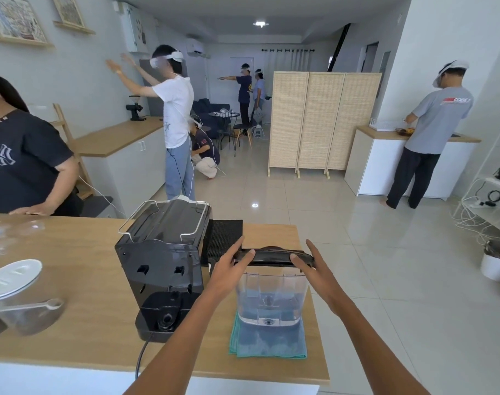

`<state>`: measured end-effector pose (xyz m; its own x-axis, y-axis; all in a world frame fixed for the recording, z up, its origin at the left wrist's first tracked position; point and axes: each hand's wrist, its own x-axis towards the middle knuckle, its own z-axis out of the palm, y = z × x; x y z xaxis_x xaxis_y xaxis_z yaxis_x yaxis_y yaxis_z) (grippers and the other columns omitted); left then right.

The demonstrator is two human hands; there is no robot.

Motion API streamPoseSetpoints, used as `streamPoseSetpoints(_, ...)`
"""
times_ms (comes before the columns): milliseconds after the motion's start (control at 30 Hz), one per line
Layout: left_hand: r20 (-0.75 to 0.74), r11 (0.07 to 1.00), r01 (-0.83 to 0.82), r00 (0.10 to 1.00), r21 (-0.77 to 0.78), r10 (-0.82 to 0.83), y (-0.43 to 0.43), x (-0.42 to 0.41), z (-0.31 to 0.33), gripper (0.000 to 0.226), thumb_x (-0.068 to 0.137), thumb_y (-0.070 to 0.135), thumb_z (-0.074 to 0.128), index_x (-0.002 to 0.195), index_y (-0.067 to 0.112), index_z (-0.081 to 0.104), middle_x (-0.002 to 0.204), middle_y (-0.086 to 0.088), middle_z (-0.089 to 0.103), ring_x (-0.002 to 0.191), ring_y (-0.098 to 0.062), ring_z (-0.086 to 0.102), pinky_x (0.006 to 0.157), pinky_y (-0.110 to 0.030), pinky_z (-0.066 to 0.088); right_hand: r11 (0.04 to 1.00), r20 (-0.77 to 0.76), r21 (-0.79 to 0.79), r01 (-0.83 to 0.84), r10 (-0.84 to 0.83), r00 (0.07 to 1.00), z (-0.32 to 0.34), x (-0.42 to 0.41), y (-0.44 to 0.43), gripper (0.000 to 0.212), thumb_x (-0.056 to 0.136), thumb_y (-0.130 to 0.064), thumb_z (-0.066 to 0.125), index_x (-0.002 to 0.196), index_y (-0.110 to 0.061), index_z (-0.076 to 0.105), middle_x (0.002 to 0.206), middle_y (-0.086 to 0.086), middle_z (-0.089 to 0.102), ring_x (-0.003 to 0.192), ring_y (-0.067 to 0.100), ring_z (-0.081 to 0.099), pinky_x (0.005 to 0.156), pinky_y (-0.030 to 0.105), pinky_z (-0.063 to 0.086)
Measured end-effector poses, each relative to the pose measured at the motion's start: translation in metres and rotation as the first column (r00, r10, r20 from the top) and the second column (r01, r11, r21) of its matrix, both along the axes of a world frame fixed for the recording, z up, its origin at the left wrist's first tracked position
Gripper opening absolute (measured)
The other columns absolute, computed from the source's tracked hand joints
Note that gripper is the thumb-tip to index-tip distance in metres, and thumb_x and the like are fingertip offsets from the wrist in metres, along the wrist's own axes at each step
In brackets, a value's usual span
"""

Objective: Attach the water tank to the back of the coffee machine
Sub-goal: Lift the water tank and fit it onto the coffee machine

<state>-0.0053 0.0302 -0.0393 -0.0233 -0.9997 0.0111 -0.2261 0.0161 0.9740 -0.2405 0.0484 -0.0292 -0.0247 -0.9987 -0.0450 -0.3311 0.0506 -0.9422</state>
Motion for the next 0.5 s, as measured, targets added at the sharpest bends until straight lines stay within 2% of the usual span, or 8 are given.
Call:
streamPoseSetpoints(100,0.051,0.998,0.063,0.997,0.012,-0.063,0.002,0.005,-0.01,0.079,0.082,0.058,0.072,0.151,0.046,0.037,0.158,0.014,0.038,0.147,-0.012,0.031,0.121,-0.047,0.03,0.998,-0.063,-0.034,-0.06,0.058,0.996,-0.007,0.003,0.007,0.086,0.085,-0.056,0.062,0.154,-0.042,0.014,0.151,-0.015,0.039,0.14,0.018,0.039,0.111,0.034,0.033)
streamPoseSetpoints(200,0.104,0.997,0.081,0.991,-0.004,-0.081,0.006,0.006,-0.019,0.092,0.07,0.077,0.07,0.15,0.053,0.032,0.162,0.012,0.034,0.149,-0.015,0.03,0.12,-0.05,0.033,0.994,-0.082,-0.076,-0.076,0.07,0.994,-0.011,0.004,0.011,0.076,0.088,-0.05,0.061,0.147,-0.05,0.013,0.138,-0.027,0.039,0.132,0.009,0.043,0.103,0.024,0.035)
streamPoseSetpoints(333,0.163,0.992,0.12,0.98,-0.049,-0.111,0.008,0.009,-0.024,0.098,0.072,0.074,0.071,0.155,0.049,0.024,0.159,0.013,0.036,0.147,-0.01,0.03,0.118,-0.042,0.032,0.991,-0.119,-0.109,-0.08,0.067,0.991,-0.021,0.002,0.006,0.091,0.081,-0.065,0.057,0.155,-0.044,0.008,0.155,-0.014,0.038,0.137,0.013,0.043,0.106,0.026,0.038)
streamPoseSetpoints(433,0.266,0.987,0.148,0.955,-0.057,-0.128,0.007,0.012,-0.031,0.104,0.07,0.071,0.076,0.154,0.053,0.018,0.158,0.012,0.039,0.142,-0.009,0.036,0.109,-0.034,0.037,0.986,-0.167,-0.135,-0.095,0.072,0.983,-0.026,0.0,0.008,0.096,0.077,-0.064,0.064,0.154,-0.047,0.009,0.14,-0.027,0.046,0.126,0.007,0.05,0.094,0.014,0.041)
streamPoseSetpoints(500,0.322,0.988,0.14,0.94,-0.071,-0.11,0.006,0.013,-0.036,0.105,0.071,0.06,0.081,0.155,0.052,0.017,0.154,0.011,0.043,0.136,-0.01,0.042,0.102,-0.03,0.04,0.982,-0.209,-0.141,-0.13,0.099,0.973,-0.031,-0.004,0.007,0.106,0.071,-0.062,0.073,0.154,-0.048,0.008,0.133,-0.027,0.051,0.119,0.006,0.054,0.088,0.015,0.043)
